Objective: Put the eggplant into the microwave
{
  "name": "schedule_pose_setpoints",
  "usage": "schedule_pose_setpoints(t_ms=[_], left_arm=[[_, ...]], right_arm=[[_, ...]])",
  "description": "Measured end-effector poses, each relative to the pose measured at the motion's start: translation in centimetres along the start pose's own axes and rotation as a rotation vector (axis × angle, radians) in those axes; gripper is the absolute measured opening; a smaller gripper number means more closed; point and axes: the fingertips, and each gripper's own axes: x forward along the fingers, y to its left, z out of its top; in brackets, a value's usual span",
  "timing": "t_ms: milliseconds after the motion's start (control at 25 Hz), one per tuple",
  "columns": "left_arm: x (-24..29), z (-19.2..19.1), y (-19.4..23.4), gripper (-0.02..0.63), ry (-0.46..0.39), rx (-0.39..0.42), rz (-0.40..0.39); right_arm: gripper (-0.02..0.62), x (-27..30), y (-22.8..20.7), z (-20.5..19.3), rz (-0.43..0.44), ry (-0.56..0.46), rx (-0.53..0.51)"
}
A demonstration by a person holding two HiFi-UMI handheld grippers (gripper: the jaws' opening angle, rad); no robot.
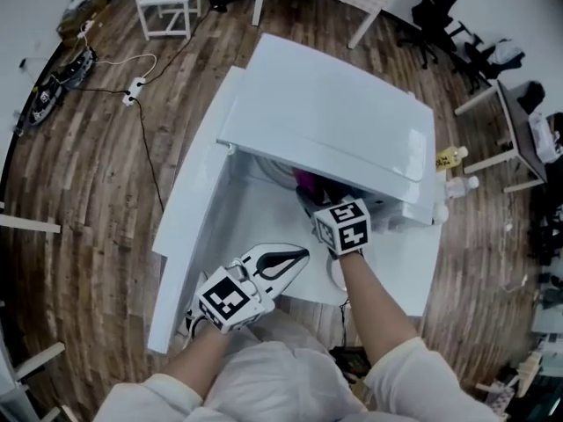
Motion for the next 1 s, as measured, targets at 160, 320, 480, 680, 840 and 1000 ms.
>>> schedule_pose_setpoints(t_ms=[160, 320, 480, 680, 840, 1000], left_arm=[[0.3, 0.0, 1.3, 0.003, -0.03, -0.008, 0.032], [0.3, 0.3, 2.3, 0.003, -0.04, -0.012, 0.045], [0.4, 0.3, 2.9, 0.003, -0.044, -0.016, 0.057], [0.4, 0.5, 3.2, 0.003, -0.043, -0.024, 0.065], [0.5, 0.3, 3.3, 0.003, -0.031, -0.031, 0.064], [0.5, 0.0, 3.2, 0.003, -0.023, -0.033, 0.059]], right_arm=[[0.238, 1.7, -0.5, 0.6, -0.026, -0.014, -0.009], [0.238, 3.1, -0.9, 1.2, -0.056, -0.023, -0.014], [0.239, 3.8, -1.2, 1.4, -0.059, -0.028, -0.017], [0.239, 3.8, -1.2, 1.8, -0.066, -0.029, -0.027], [0.239, 3.7, -1.2, 1.5, -0.071, -0.03, -0.027], [0.239, 4.0, -1.0, 1.4, -0.058, -0.03, -0.038]])
